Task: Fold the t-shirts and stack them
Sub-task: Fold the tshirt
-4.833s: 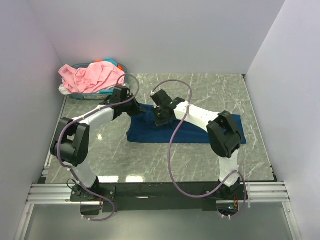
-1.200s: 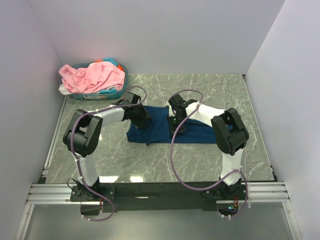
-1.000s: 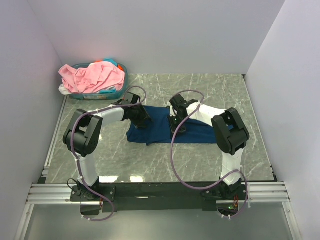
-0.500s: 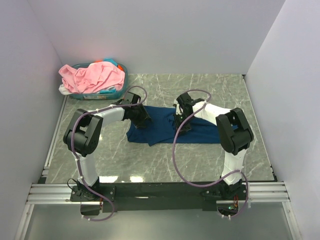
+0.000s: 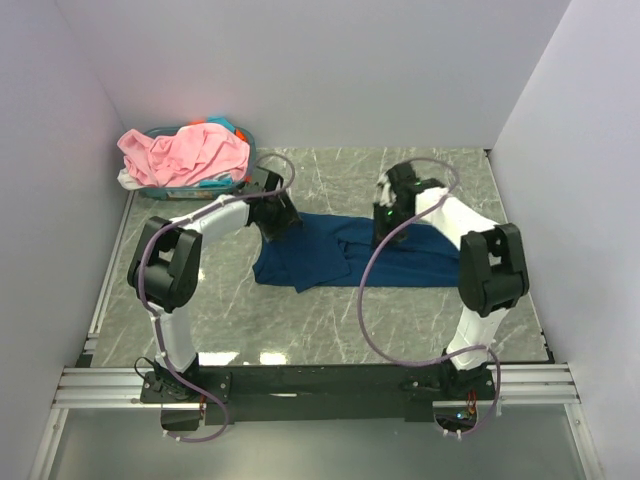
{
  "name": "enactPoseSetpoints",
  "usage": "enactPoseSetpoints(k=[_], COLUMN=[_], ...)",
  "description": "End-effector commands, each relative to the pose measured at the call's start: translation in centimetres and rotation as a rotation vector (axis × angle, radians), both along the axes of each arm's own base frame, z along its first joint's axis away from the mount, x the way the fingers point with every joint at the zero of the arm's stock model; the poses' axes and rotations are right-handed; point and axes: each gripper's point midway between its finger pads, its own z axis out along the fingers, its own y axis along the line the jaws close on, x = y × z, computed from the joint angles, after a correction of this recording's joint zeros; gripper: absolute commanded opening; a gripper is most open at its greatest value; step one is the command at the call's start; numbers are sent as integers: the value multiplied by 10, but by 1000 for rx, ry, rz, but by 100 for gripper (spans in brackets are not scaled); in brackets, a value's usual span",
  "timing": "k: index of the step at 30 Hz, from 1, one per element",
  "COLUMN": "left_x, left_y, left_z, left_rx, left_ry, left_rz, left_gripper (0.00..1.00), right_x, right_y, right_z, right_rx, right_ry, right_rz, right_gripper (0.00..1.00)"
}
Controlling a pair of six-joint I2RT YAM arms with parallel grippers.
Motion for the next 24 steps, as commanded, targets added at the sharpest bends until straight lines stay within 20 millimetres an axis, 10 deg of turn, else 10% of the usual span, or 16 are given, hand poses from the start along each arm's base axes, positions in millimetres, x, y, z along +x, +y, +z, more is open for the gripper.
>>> enactPoseSetpoints(k=[1,11,24], left_x=[27,39,43], left_y=[-5,-39,-49], left_z=[48,58,-4], left_rx=[27,-100,-103], left_ry=[-133,-148,-4], left_rz=[-12,-110,-184], left_gripper=[68,68,67], right_x=[35,102,90], right_y=[-36,-88,-103], right_z=[37,18,-35], right_rx=[-42,-98,-147], right_ry=[-129,-146,-33], right_rz=[-77,-276,-297], right_gripper=[25,25,25])
